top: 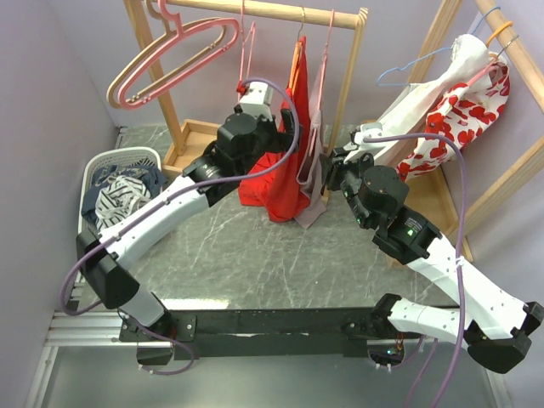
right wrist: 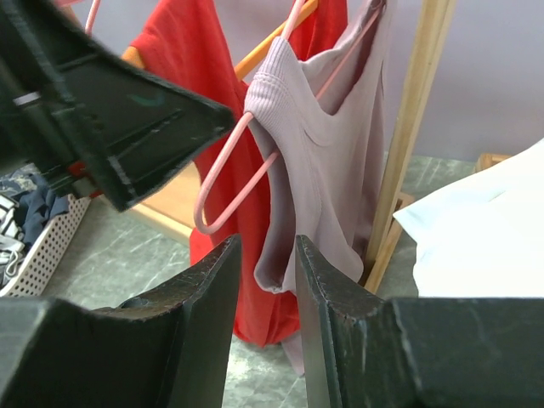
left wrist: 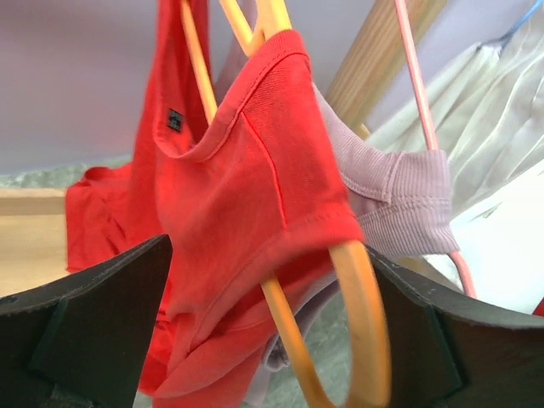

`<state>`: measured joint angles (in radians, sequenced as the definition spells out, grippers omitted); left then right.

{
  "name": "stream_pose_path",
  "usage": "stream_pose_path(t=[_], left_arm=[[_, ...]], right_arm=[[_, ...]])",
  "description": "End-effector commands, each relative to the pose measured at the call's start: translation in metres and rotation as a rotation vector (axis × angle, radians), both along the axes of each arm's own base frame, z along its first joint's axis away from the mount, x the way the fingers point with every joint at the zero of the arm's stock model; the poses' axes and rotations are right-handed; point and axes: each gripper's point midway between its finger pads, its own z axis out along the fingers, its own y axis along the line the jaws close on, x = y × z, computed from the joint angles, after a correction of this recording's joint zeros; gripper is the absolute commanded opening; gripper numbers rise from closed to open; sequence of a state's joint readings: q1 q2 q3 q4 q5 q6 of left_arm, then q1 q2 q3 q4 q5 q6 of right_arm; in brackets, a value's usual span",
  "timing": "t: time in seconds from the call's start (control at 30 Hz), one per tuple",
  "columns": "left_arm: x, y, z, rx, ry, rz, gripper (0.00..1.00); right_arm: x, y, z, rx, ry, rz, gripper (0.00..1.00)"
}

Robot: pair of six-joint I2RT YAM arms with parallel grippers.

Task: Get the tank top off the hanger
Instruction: Pick up the hanger from the clothesline.

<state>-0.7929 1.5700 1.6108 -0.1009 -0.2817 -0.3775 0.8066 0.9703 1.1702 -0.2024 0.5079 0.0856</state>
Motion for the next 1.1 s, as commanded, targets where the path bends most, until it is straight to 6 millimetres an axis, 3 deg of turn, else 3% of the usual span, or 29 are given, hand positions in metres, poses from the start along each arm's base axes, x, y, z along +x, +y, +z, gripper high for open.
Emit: stream_pose_path(t=[0.0,0.1,0.27,0.43,0.47,0.53,0.57,0.73,1.07], left_arm=[[-0.017,0.027,0.058,-0.109,-0.175,0.094,0.88],[-0.026,0.028,0.074,-0.141,-0.232,0.069,0.84],[-0.021,0.014,0.073,-0.102,-0.234,0.036,0.81],[-0.015,0.006,0.068,-0.084,-0.225,0.031,0.65],[-0.012,0.005,0.066,-0.074,-0.218,0.036,0.53],[-0.008,0.004,0.064,-0.064,-0.211,0.047,0.42],[-0.008,0.003,0.063,-0.06,-0.21,0.047,0.29],[-0.012,0.002,0.062,-0.054,-0.201,0.023,0.01],[-0.031,0.013,0.072,-0.048,-0.225,-0.017,0.01]], right_arm=[[0.002,0.002,0.006,0.033,-0.015,0.002,0.4],[0.003,0.006,0.002,0.026,-0.004,0.017,0.4],[0.003,0.007,0.002,0.022,0.004,0.018,0.4],[0.001,0.003,0.005,0.035,-0.007,0.014,0.4],[0.001,0.003,0.005,0.035,-0.007,0.012,0.4],[0.001,0.002,0.006,0.036,-0.008,0.009,0.41],[0.001,0.002,0.006,0.036,-0.008,0.008,0.41],[-0.002,-0.004,0.007,0.047,-0.01,-0.006,0.41],[-0.001,-0.003,0.006,0.048,-0.011,-0.009,0.43]])
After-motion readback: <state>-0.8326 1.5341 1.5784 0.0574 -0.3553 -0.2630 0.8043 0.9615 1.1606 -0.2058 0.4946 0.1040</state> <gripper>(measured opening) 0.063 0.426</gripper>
